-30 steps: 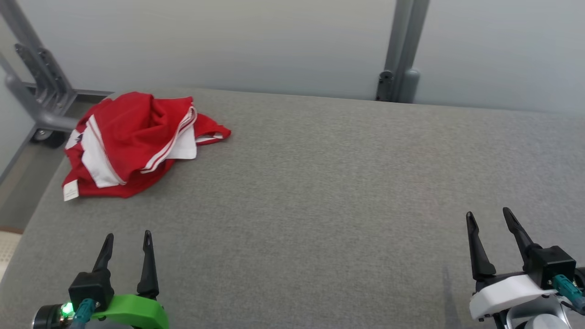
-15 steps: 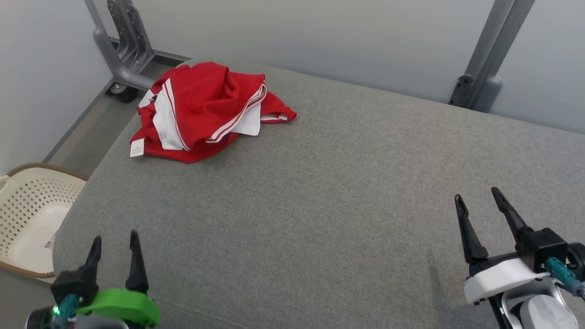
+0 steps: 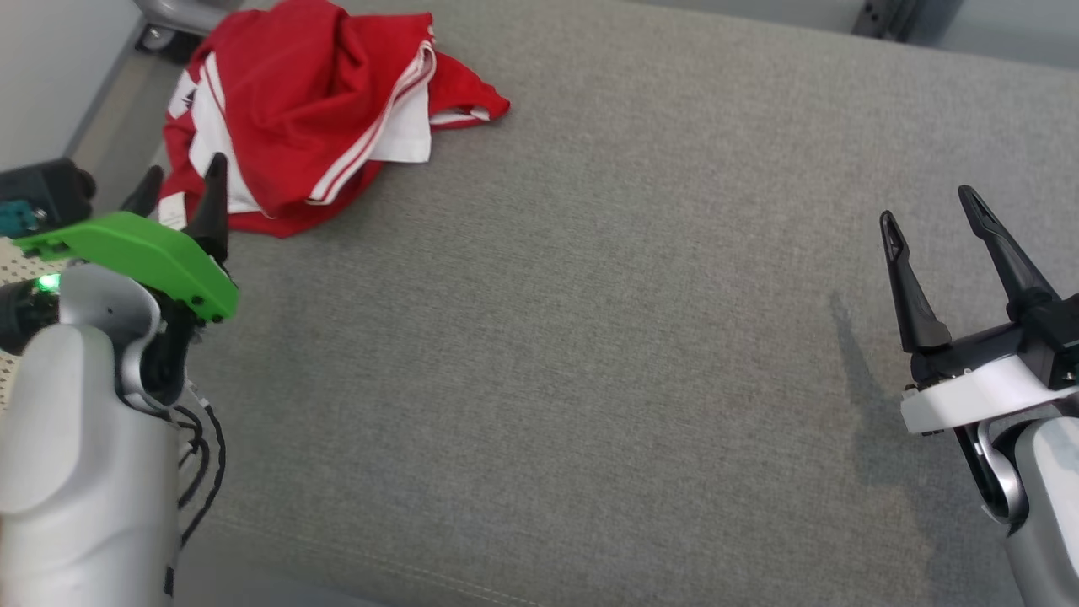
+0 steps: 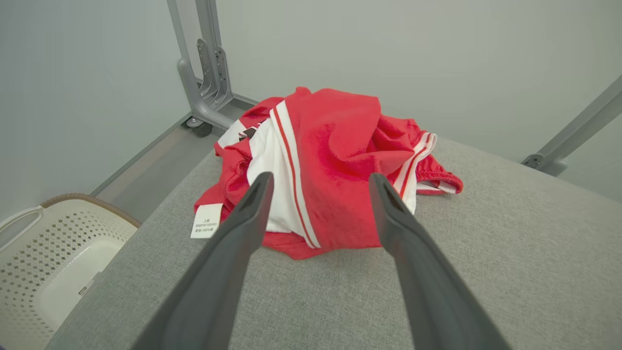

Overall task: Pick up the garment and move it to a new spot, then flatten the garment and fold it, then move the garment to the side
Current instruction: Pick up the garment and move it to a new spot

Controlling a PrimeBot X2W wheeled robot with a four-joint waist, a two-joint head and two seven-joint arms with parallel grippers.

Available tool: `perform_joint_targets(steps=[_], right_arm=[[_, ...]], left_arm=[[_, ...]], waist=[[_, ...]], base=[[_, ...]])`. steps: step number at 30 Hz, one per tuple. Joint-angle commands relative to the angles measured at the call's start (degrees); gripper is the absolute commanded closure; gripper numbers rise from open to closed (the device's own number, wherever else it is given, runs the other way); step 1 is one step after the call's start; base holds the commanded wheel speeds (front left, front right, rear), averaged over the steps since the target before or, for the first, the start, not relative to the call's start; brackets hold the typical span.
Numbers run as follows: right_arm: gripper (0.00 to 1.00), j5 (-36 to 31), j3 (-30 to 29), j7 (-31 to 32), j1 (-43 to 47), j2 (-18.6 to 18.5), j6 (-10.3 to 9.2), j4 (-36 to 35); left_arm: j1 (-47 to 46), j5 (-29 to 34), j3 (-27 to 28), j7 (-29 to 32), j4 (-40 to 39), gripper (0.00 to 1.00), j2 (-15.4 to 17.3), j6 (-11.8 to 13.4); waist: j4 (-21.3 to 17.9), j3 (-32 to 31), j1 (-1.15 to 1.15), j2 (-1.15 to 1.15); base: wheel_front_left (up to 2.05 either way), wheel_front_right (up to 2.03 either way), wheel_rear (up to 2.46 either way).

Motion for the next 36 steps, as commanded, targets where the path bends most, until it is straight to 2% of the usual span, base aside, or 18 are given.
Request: perform_joint_targets(steps=[1, 5, 11, 12, 13, 14, 19, 24, 30, 36], right_arm=[[0.0, 0.45, 0.34, -0.17, -1.42, -0.38, 0.0, -0.03], [0.0, 0.66, 1.62, -0.17, -2.61, 0.18, 0.0, 0.2], [0.0, 0.92, 2.25, -0.17, -4.12, 1.05, 0.0, 0.27], [0.0, 0.95, 2.22, -0.17, -4.28, 1.24, 0.0, 0.29], [0.0, 0.94, 2.26, -0.18, -4.37, 1.42, 0.0, 0.32], [0.0, 0.92, 2.18, -0.17, -4.31, 1.67, 0.0, 0.42], [0.0, 0.8, 1.78, -0.17, -2.76, 2.98, 0.0, 1.21], [0.0, 0.72, 1.73, -0.17, -1.47, 4.41, 0.0, 2.22], [0.0, 0.71, 1.86, -0.17, 0.01, 6.46, 0.0, 3.26], [0.0, 0.86, 1.18, -0.17, 1.83, 8.44, 0.0, 3.95]], left_arm=[[-2.58, -1.65, 0.01, 1.59, 1.17, 0.0, 0.61, -0.09], [-7.32, -4.29, 1.74, 6.44, 5.4, 0.0, 2.91, 0.2], [-11.51, -4.81, 3.26, 10.03, 11.72, 0.0, 5.5, 3.8], [-11.87, -4.86, 3.56, 9.91, 12.27, 0.31, 5.89, 4.13], [-12.26, -5.13, 3.96, 9.66, 12.75, 0.87, 6.1, 4.51], [-12.36, -5.23, 3.97, 9.54, 13.14, 1.0, 6.22, 4.46], [-11.44, -4.66, 3.97, 9.14, 13.45, 1.0, 8.26, 4.15], [-10.53, -4.99, 4.26, 9.88, 10.43, 1.0, 10.23, 3.68], [-10.44, -5.35, 3.79, 12.15, 2.64, 1.0, 13.03, 2.44], [-10.68, -7.04, 1.71, 16.16, -8.78, 1.0, 12.86, 1.49]], waist=[[-9.62, 12.95, -0.01, 0.0], [-11.96, 14.33, -0.01, 0.0], [-14.62, 15.27, -0.01, 0.0], [-14.89, 15.26, -0.01, 0.0], [-15.15, 15.16, -0.01, 0.0], [-15.35, 14.9, -0.01, 0.0], [-15.59, 12.46, -0.01, 0.0], [-15.64, 8.68, -0.01, 0.0], [-16.24, 3.88, -0.01, 0.0], [-17.54, 0.18, -0.01, 0.0]], base=[[0.0, 0.0, 0.0], [0.0, 0.0, 0.0], [0.0, 0.0, 0.0], [0.0, 0.0, 0.0], [0.0, 0.0, 0.0], [0.0, 0.0, 0.0], [0.0, 0.0, 0.0], [0.0, 0.0, 0.0], [0.0, 0.0, 0.0], [0.0, 0.0, 0.0]])
